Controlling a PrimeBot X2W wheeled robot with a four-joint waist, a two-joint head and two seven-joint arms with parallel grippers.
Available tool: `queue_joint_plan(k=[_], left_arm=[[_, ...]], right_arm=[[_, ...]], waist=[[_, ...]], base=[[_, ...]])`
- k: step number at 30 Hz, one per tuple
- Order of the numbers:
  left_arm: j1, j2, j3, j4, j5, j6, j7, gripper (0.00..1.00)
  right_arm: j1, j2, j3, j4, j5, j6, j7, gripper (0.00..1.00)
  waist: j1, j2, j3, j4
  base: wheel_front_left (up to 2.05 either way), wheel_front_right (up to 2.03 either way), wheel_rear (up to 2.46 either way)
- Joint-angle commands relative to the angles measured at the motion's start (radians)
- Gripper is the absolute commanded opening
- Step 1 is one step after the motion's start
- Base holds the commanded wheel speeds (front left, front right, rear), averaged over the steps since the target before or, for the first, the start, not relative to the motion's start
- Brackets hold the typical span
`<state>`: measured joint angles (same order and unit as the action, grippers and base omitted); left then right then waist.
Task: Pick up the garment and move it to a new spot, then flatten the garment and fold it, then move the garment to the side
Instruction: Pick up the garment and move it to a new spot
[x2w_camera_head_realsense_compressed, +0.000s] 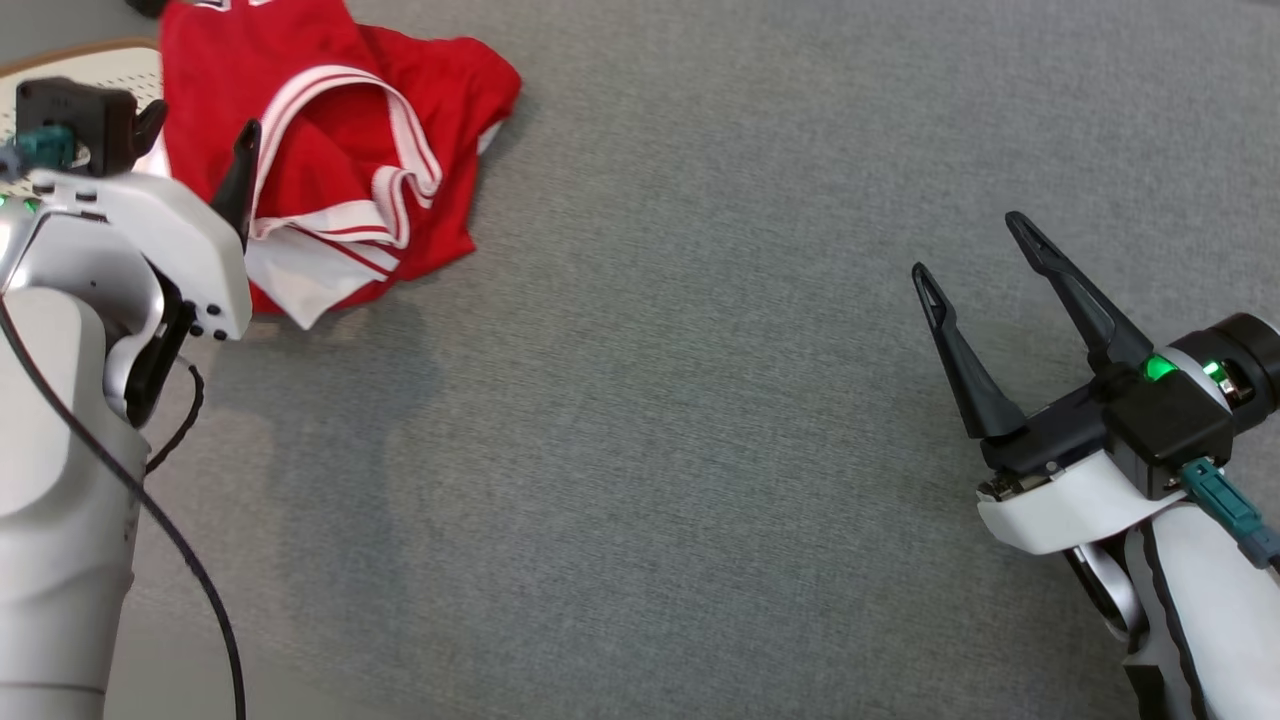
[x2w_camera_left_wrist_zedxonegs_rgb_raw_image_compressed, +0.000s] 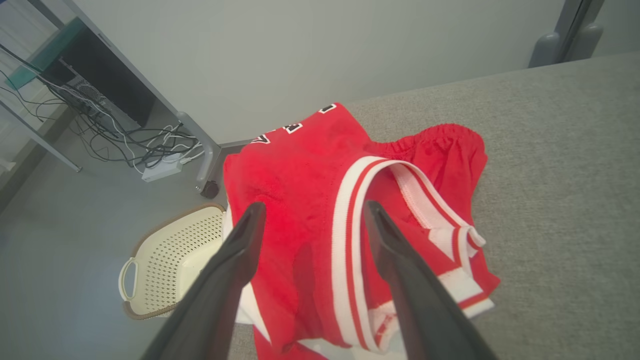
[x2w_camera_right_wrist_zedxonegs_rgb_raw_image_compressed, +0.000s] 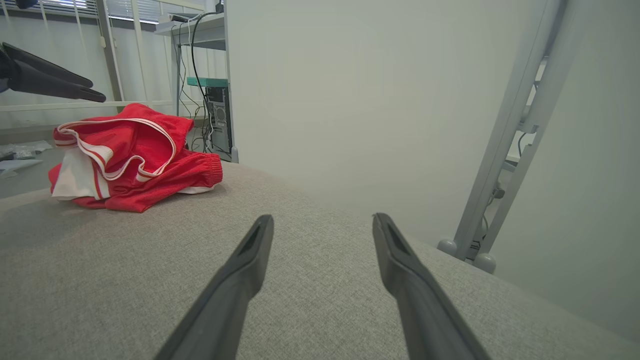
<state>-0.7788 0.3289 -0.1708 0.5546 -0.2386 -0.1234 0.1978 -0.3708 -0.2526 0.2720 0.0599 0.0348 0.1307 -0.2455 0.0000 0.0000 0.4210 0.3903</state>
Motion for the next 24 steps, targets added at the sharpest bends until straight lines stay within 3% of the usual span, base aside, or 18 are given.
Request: queue_joint_plan(k=[1,7,15,16,17,18,24], left_arm=[[-0.04,0.005,-0.014,0.026,-0.025,-0.007,0.029,1.0],[-0.126,0.037,-0.076,0.126,-0.096,-0.006,0.134,1.0],[-0.191,0.06,-0.103,0.228,-0.107,-0.006,0.141,1.0],[-0.199,0.062,-0.105,0.238,-0.102,-0.001,0.133,0.88],[-0.205,0.064,-0.111,0.247,-0.094,0.002,0.124,0.41],[-0.207,0.063,-0.117,0.26,-0.089,0.001,0.121,0.0],[-0.226,0.05,-0.14,0.313,-0.087,-0.001,0.094,0.0]], right_arm=[[-0.015,-0.006,0.002,-0.01,-0.003,0.0,0.004,1.0],[-0.025,-0.006,0.002,-0.026,-0.003,0.0,0.001,1.0],[-0.028,-0.002,-0.001,-0.021,-0.004,0.0,-0.007,1.0],[-0.027,0.0,-0.002,-0.019,-0.004,0.0,-0.009,1.0],[-0.026,0.001,-0.003,-0.016,-0.004,0.0,-0.01,1.0],[-0.025,0.001,-0.005,-0.014,-0.003,0.0,-0.012,1.0],[-0.02,0.008,-0.012,0.006,-0.004,0.0,-0.015,1.0]], waist=[[0.0,0.0,0.039,-0.034],[0.0,0.0,0.084,-0.071],[0.0,0.0,0.112,-0.093],[0.0,0.0,0.113,-0.095],[0.0,0.0,0.113,-0.096],[0.0,0.0,0.113,-0.096],[0.0,0.0,0.1,-0.09]], base=[[0.0,0.0,0.0],[0.0,0.0,0.0],[0.0,0.0,0.0],[0.0,0.0,0.0],[0.0,0.0,0.0],[0.0,0.0,0.0],[0.0,0.0,0.0]])
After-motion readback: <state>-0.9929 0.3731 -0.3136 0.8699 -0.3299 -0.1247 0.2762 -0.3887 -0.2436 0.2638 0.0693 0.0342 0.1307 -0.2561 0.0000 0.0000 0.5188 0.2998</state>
